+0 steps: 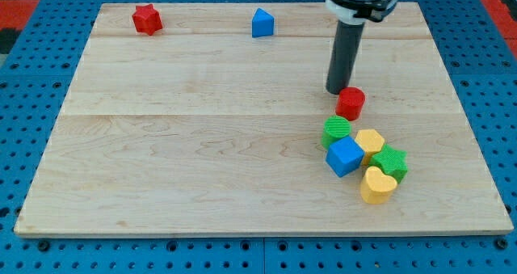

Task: Move the blue triangle a bit down

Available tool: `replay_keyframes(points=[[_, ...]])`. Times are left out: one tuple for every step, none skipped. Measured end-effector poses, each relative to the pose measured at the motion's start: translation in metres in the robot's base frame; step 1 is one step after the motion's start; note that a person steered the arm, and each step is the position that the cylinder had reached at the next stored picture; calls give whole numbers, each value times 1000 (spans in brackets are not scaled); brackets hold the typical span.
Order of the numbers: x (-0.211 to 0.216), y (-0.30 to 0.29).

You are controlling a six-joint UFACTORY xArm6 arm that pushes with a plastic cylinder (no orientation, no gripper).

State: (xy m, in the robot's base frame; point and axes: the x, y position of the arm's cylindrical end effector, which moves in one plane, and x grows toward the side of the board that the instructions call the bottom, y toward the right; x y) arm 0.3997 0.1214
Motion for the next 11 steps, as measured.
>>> replay_keyframes(points=[[52, 13], [4, 15], [-71, 10], [-148, -11], [-183, -69], [-174, -135], [-128, -126], [-116, -133], [-138, -147], [-153, -186], [-110, -179]])
